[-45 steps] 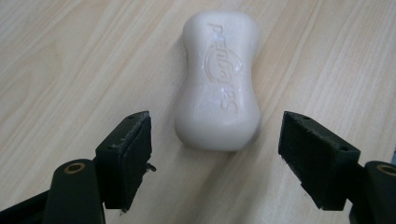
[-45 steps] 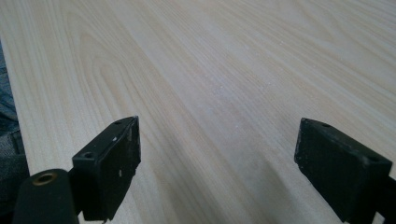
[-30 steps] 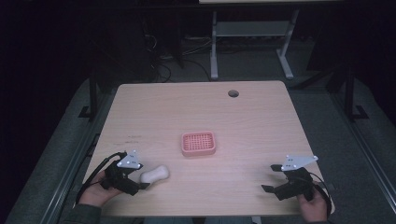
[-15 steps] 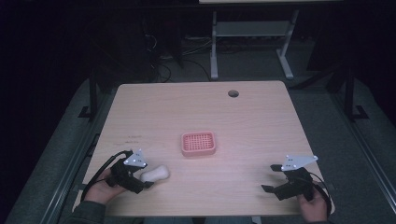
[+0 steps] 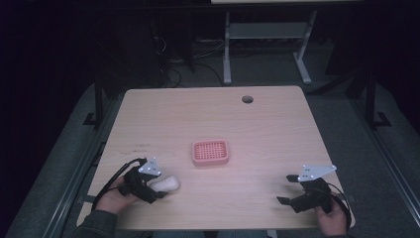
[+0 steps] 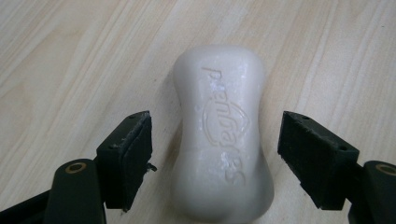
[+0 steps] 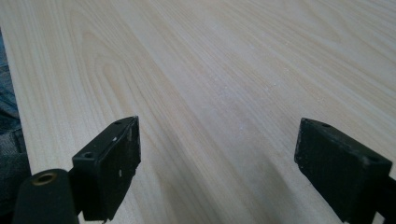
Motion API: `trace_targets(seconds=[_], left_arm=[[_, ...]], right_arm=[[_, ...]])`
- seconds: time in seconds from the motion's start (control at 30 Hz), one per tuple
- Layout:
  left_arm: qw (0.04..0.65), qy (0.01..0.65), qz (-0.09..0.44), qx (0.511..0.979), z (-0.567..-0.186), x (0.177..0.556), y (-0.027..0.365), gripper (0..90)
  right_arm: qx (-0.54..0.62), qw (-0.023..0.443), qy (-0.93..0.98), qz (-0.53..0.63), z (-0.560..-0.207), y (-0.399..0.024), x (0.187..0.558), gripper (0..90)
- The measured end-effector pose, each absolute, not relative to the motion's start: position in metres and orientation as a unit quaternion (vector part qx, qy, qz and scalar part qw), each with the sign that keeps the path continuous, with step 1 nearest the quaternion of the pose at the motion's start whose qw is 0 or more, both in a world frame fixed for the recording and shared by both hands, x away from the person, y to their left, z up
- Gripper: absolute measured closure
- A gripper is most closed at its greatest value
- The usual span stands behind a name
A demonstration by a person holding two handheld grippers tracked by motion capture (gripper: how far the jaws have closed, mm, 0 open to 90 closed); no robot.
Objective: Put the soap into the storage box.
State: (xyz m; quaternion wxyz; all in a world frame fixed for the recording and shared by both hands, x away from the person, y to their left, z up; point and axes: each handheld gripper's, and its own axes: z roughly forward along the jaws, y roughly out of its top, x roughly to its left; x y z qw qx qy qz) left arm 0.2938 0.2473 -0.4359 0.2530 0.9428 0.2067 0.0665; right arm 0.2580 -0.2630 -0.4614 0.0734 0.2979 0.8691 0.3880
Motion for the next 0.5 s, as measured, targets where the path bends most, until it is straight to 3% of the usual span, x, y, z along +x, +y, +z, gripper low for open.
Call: trace_targets(seconds=[0.27,0.5], left_arm=[[0.248,0.204,0.061,0.945,-0.4392,0.2983,0.2412,29.8],[0.240,0.206,0.051,0.947,-0.4432,0.3003,0.2385,38.5]], right_arm=[[0.296,0.073,0.869,0.390,-0.4613,-0.2631,0.2581,14.1],[0.294,0.074,0.869,0.391,-0.4610,-0.2631,0.2582,14.1]])
